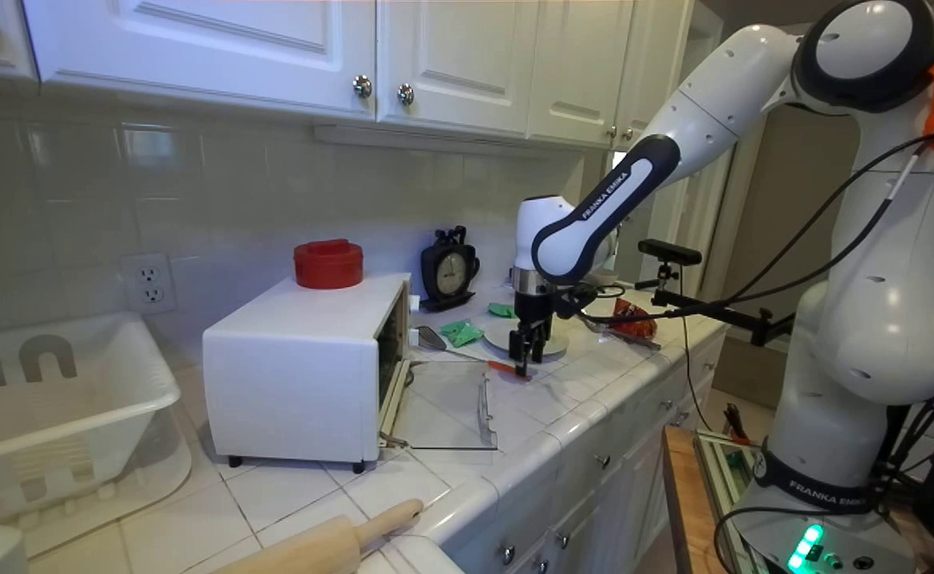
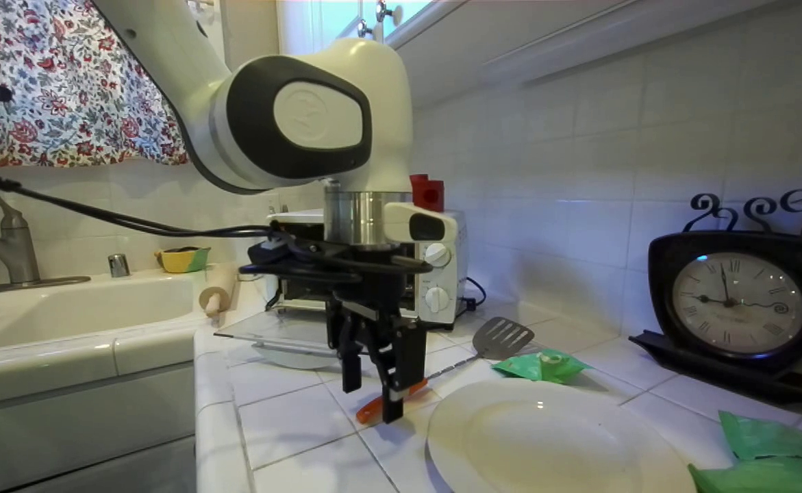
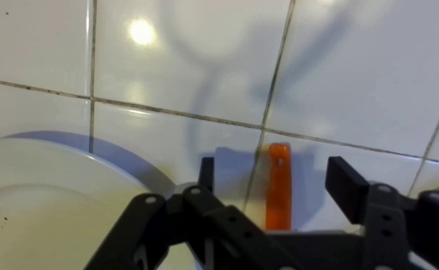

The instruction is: Use the spatula to take the black item out of the stove

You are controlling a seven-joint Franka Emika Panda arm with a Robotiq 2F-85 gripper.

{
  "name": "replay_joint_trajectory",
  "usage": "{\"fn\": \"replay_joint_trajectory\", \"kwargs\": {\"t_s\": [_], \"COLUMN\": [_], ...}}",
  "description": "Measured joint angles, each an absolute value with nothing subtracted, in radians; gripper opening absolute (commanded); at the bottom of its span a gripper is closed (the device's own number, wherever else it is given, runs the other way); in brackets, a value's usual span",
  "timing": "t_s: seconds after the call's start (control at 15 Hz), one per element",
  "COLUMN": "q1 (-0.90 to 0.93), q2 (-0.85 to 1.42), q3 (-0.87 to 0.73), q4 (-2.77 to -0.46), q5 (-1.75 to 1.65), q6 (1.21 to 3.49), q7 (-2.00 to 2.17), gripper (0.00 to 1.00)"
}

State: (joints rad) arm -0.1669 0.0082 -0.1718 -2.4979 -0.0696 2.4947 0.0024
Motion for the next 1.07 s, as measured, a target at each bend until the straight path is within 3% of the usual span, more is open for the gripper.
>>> {"fn": "replay_joint_trajectory", "kwargs": {"t_s": [0.2, 0.47, 0.53, 0.6, 0.8, 1.0, 1.07], "q1": [-0.167, -0.167, -0.167, -0.167, -0.166, -0.166, -0.166], "q2": [0.024, 0.042, 0.046, 0.049, 0.052, 0.053, 0.053], "q3": [-0.172, -0.17, -0.17, -0.17, -0.167, -0.164, -0.164], "q4": [-2.484, -2.474, -2.472, -2.471, -2.47, -2.47, -2.47], "q5": [-0.062, -0.057, -0.056, -0.055, -0.052, -0.051, -0.051], "q6": [2.495, 2.495, 2.495, 2.495, 2.495, 2.495, 2.496], "q7": [-0.015, -0.035, -0.039, -0.045, -0.055, -0.06, -0.062], "gripper": [0.8, 0.68, 0.59, 0.43, 0.2, 0.02, 0.04]}}
